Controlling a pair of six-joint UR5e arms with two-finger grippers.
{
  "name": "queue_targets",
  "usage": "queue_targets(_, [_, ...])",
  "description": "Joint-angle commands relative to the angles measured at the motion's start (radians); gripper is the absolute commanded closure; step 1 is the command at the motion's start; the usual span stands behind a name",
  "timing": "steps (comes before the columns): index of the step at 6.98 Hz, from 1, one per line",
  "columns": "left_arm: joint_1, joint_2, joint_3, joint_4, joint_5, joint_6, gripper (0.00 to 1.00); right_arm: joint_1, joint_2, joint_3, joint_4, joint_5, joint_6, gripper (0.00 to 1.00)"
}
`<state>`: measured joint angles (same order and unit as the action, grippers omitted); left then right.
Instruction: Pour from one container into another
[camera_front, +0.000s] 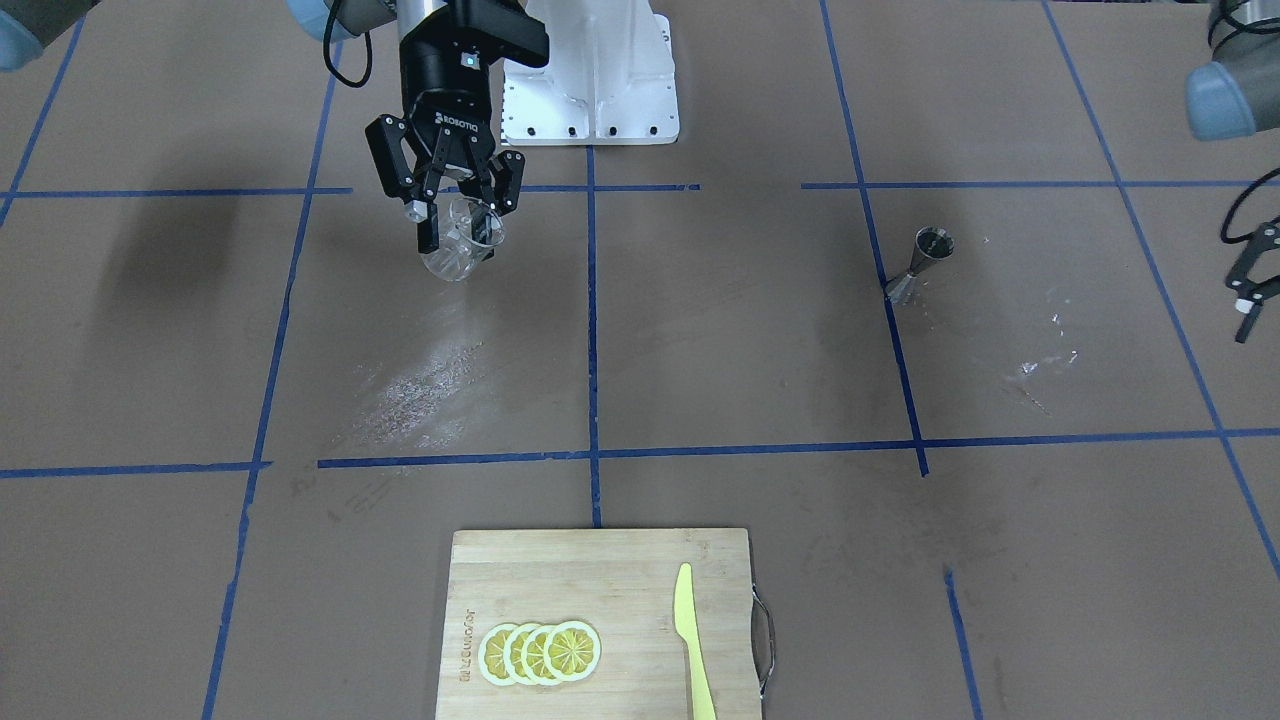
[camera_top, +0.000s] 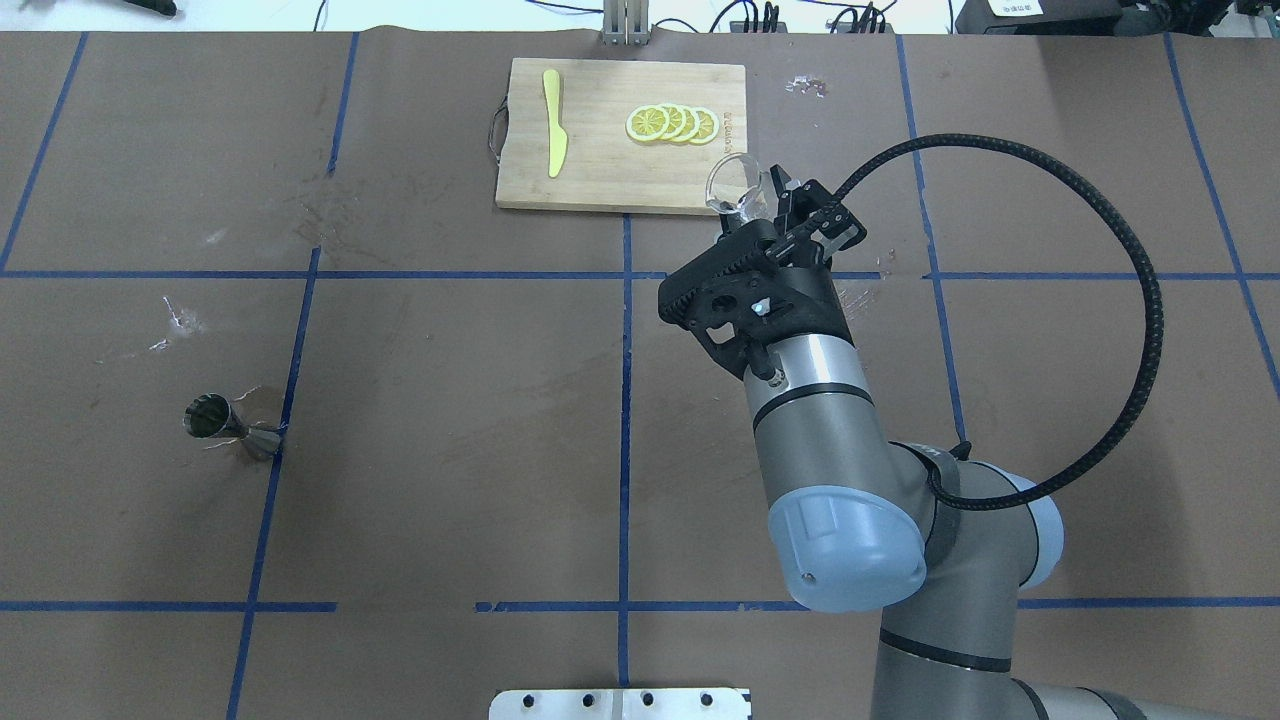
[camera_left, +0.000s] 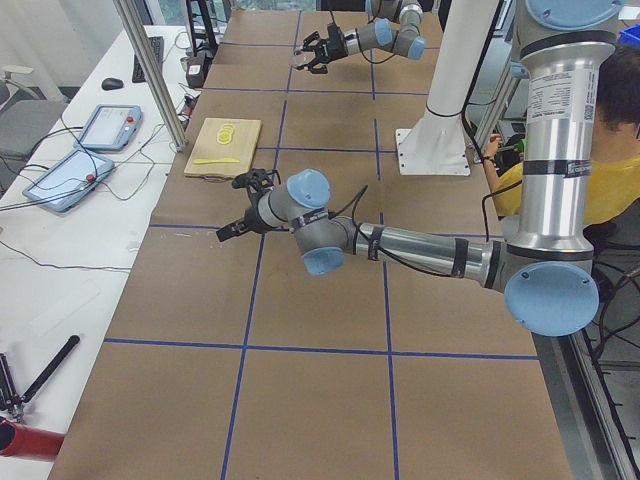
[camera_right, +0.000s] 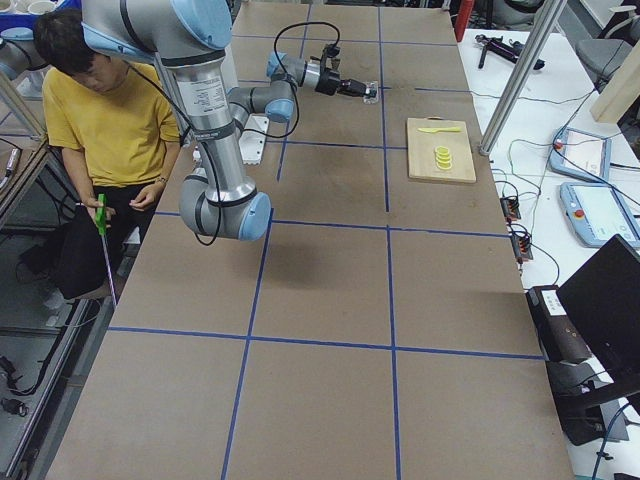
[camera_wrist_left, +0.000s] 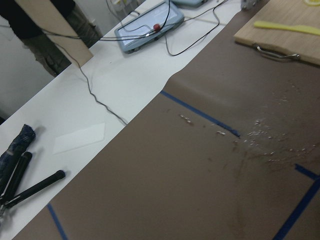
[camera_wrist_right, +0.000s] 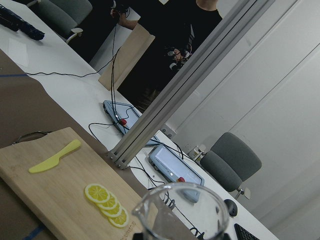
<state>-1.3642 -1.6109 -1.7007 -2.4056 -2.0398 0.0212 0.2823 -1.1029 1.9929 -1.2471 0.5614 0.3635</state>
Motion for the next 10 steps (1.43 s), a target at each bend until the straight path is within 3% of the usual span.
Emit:
queue_targets(1, [-0.137,-0.116,0.013,0.341,-0.010,0.121,0.00,0.001,-0.002,0.000,0.000,0.000,0.000,1.00])
queue_targets(2, [-0.177,-0.165,0.022,0.515,-0.007,0.121,0.00,0.002,-0.003,0.000,0.000,0.000,0.000,1.00])
queue_targets(3, [-0.181,-0.176,0.088,0.549,0.079,0.121,0.00,0.002,-0.003,0.001,0.000,0.000,0.000,1.00])
queue_targets(4, [-0.173,-0.197,0.161,0.556,0.281,0.114,0.00,0.002,-0.003,0.001,0.000,0.002,0.000,1.00])
queue_targets(5, [-0.187,-0.193,0.182,0.636,0.165,0.111,0.00,0.002,-0.003,0.003,0.000,0.002,-0.001,1.00])
queue_targets(8, [-0.230,-0.060,0.249,0.793,-0.355,0.097,0.00,0.002,-0.002,0.003,0.009,0.002,0.002,1.00])
queue_targets(10, [-0.233,-0.029,0.213,0.859,-0.413,0.025,0.00,0.003,-0.038,-0.003,0.144,0.029,0.003,1.00])
